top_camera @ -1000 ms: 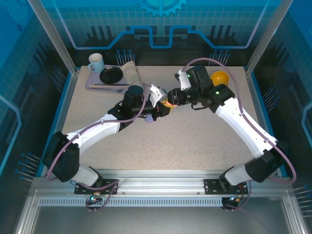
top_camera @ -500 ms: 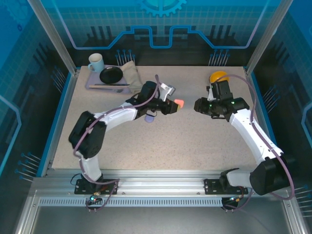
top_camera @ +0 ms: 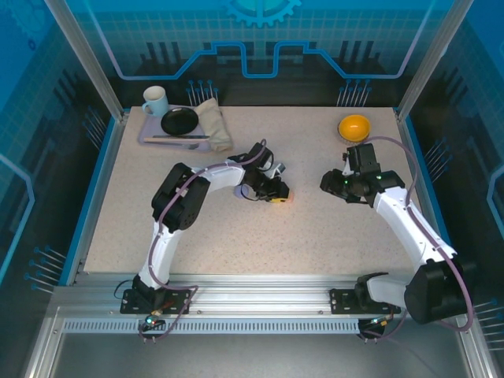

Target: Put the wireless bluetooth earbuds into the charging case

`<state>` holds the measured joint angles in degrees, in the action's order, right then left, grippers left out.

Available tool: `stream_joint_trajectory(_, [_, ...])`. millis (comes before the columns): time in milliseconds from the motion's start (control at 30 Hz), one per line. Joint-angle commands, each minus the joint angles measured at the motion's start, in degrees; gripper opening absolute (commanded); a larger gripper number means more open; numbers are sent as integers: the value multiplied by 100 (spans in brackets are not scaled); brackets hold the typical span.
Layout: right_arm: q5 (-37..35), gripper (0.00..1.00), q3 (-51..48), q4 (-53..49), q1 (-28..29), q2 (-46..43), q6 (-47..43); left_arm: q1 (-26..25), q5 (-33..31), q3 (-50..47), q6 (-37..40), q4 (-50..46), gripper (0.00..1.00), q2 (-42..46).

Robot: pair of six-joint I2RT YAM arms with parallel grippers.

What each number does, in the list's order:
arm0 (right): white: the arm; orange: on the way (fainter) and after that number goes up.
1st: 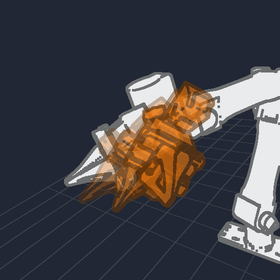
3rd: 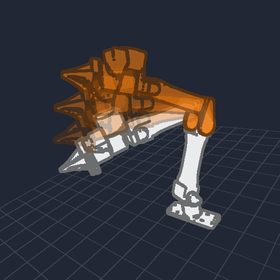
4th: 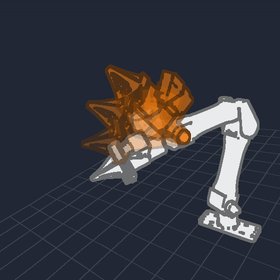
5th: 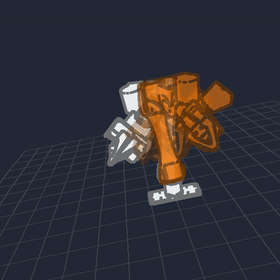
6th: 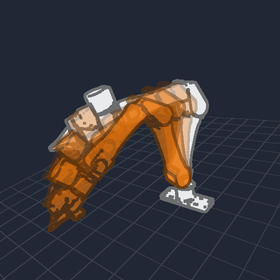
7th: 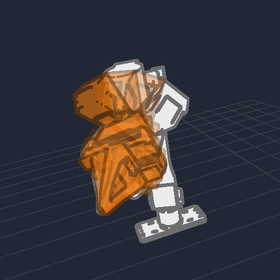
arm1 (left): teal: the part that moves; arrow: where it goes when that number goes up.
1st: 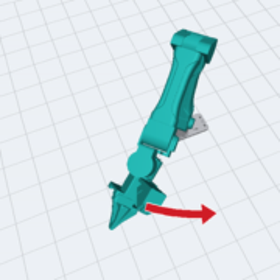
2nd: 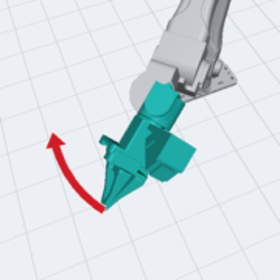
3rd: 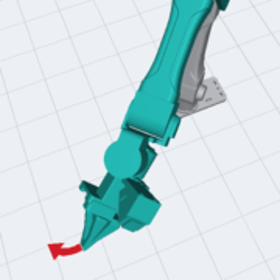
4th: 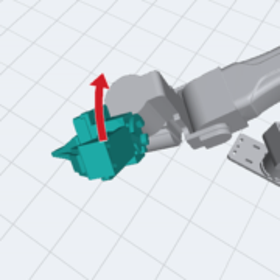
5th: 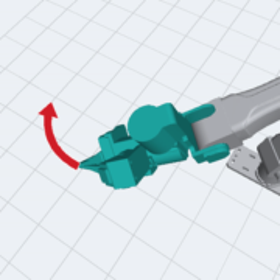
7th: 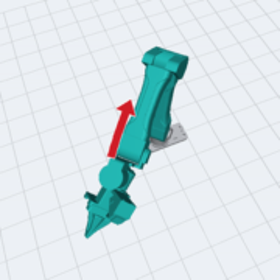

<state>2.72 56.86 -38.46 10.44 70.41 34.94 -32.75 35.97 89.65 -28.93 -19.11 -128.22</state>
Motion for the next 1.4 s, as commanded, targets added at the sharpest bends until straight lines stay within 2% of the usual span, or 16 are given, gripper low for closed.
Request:
stream_joint_trajectory(0, [-44,48,-27,86,-86,-28,74,15,-3,277,-38,-644,42,-129])
stream_joint_trajectory(100, [-43,54,9,40,-93,-69,90,38,-172,373,64,-973,74,-77])
stream_joint_trajectory(133, [-51,58,23,18,-100,-96,92,39,-277,437,117,-1168,92,-11])
stream_joint_trajectory(167, [-65,64,49,-9,-107,-121,94,49,-383,494,179,-1338,99,54])
stream_joint_trajectory(233, [-145,82,102,-90,-131,-167,83,85,-694,643,331,-1802,99,249])
stream_joint_trajectory(267, [-210,95,132,-143,-140,-189,79,108,-845,721,392,-2048,99,340])
stream_joint_trajectory(300, [-243,100,143,-154,-173,-214,54,136,-985,792,451,-2288,99,493])
stream_joint_trajectory(433, [-519,100,108,-34,-266,-324,-77,235,-1667,795,677,-2849,99,1345])
stream_joint_trajectory(533, [-1171,100,6,254,-259,-326,-278,303,-2382,425,839,-2645,99,2331])
stream_joint_trajectory(633, [-2058,100,-415,992,-254,-374,-623,379,-3122,-407,1164,-1872,99,3468])
stream_joint_trajectory(733, [-2877,100,-1325,2396,-253,-523,-1095,382,-4037,-1632,1824,-677,99,4613])
stream_joint_trajectory(900, [-3242,100,-2295,4305,-284,-446,-2253,611,-5432,-3700,2814,1209,99,6276])
stream_joint_trajectory(1067, [-2759,100,-3131,6162,-406,-102,-2894,1736,-5347,-5415,2894,2534,99,7257])
stream_joint_trajectory(1167, [-2519,100,-3446,7068,-436,253,-3066,2131,-5274,-6474,3115,3751,99,7424])
stream_joint_trajectory(1300, [-2094,100,-3569,7814,-495,526,-3242,2598,-4882,-7359,3156,5458,99,6712])
stream_joint_trajectory(1367, [-1827,100,-3731,8411,-568,815,-3205,2836,-4691,-7401,3045,5920,99,6115])
